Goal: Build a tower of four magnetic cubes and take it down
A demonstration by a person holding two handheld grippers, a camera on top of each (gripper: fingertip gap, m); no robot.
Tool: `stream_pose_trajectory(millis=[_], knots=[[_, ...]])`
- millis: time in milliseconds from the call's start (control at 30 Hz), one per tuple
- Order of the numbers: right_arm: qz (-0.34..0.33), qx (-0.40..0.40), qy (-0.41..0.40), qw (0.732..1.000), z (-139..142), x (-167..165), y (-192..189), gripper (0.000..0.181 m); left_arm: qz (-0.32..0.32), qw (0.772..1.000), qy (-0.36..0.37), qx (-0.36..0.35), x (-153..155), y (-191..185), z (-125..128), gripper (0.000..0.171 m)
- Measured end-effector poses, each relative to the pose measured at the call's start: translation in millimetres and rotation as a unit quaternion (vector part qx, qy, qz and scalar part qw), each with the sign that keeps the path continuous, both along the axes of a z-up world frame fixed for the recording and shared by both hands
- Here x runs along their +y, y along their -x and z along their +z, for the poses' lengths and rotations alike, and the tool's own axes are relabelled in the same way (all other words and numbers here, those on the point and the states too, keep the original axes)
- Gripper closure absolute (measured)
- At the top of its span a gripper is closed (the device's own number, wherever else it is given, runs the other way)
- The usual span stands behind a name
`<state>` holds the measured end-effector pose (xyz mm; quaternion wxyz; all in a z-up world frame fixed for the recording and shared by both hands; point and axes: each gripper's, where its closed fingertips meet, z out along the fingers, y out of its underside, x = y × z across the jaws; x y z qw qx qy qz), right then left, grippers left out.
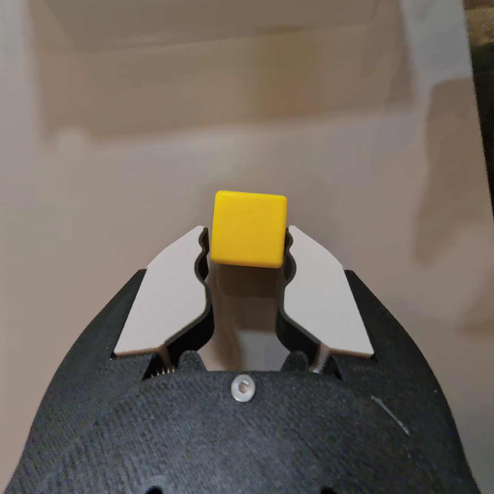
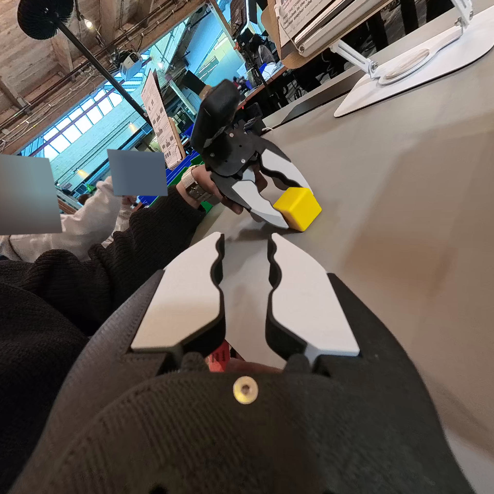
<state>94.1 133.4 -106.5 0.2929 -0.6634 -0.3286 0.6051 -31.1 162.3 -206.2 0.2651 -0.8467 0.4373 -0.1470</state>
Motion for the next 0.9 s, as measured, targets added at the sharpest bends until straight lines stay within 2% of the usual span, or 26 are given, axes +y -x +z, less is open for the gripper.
stream_pose_trajectory(millis=[233, 900], knots=[[0.006, -0.003, 0.0, 1.0, -1.0, -2.2, 2.7, 0.15, 0.008, 1.0, -0.004, -0.002, -1.6, -0.4, 3.0, 0.118], [0.022, 0.004, 0.039, 0.999, -1.9, -4.9, 4.0, 0.15, 0.022, 0.999, 0.045, -0.003, -14.0, 5.7, 3.6, 0.118]])
